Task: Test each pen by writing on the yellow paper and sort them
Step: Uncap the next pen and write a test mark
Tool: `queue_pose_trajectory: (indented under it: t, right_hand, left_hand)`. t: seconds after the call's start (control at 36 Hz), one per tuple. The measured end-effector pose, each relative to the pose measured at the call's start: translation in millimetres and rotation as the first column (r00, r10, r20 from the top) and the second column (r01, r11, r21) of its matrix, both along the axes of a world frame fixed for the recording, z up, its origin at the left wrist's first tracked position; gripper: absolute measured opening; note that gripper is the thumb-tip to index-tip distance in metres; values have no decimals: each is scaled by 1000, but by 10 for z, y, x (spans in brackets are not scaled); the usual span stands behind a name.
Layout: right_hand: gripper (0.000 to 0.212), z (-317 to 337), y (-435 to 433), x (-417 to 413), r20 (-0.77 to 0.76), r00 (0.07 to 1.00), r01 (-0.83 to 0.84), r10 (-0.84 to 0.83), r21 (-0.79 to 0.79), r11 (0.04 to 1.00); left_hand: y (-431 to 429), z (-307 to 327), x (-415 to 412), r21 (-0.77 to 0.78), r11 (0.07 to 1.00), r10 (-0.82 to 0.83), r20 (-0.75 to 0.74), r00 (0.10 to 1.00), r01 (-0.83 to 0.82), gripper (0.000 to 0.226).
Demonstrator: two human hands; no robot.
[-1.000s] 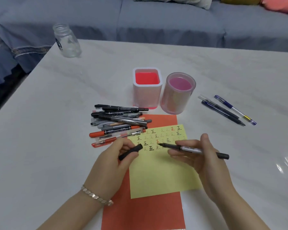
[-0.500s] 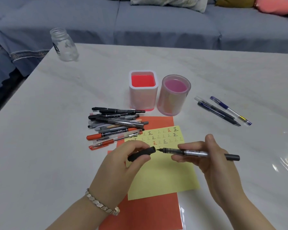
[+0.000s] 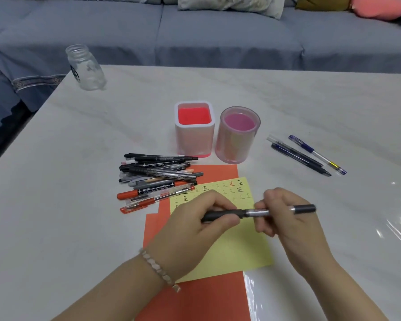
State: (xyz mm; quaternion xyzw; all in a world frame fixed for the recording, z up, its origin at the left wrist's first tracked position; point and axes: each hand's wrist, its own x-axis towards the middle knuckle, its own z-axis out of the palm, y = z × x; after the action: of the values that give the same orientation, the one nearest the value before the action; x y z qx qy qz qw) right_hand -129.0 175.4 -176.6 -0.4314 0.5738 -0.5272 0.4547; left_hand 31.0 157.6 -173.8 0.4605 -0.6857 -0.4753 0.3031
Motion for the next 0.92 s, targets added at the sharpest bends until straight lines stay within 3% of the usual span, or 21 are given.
queue_pose_trajectory:
  t: [0.11, 0.17, 0.28, 0.33, 0.39, 0.44, 0.5, 0.56, 0.64, 0.72, 0.78, 0.83, 0.92]
  right_hand:
    - [31, -49, 1, -28, 31, 999, 19, -19, -15, 1000]
    - [31, -67, -9, -71, 42, 999, 27, -27, -10, 1000]
    - [29, -61, -45, -182, 33, 996, -79, 78, 49, 996]
    - [32, -60, -79, -241, 36, 979, -201, 198, 96, 975]
    - [37, -109, -142, -320, -12, 960, -273, 279, 171, 947]
    - [33, -189, -267, -412, -152, 950, -234, 273, 232, 944]
    - [26, -286, -436, -548, -316, 938, -87, 146, 194, 977]
    - [19, -369, -628, -728, -502, 865, 50, -14, 59, 997]
    - [16, -448, -936, -1000, -818, 562, 88, -124, -90, 992]
    - [24, -577, -1165, -1156, -971, 238, 128, -30, 1, 992]
    - [25, -666, -1223, -1186, -993, 87, 158, 75, 88, 984]
    - [27, -738, -1240, -1197, -991, 61, 170, 117, 125, 978]
    - [26, -759, -1230, -1194, -980, 149, 192, 129, 157, 969]
  left_hand:
    - [-64, 13, -133, 85, 996, -4, -46, 999, 8, 18]
    - [-104, 7, -188, 209, 977, -14, -99, 995, 35, 18]
    - [-141, -14, -240, 566, 798, -74, -249, 966, 207, 19]
    - [-160, -40, -254, 626, 739, -126, -235, 964, 250, 19]
    - [-205, -103, -295, 524, 826, -188, -89, 978, 206, 18]
    - [-251, -183, -324, 304, 944, -168, 112, 979, 127, 15]
    - [-285, -258, -302, 101, 994, -64, 248, 967, 40, 13]
    - [-296, -306, -241, -33, 999, 46, 312, 949, -37, 11]
    - [-251, -363, -118, -146, 986, 129, 388, 913, -78, 8]
    - [-181, -418, 25, -230, 968, 190, 428, 883, -97, 9]
    - [-166, -464, 147, -268, 955, 237, 429, 872, -128, 12]
    - [-201, -510, 285, -325, 935, 283, 441, 852, -142, 13]
    - [-345, -568, 510, -459, 871, 396, 444, 804, -175, 12]
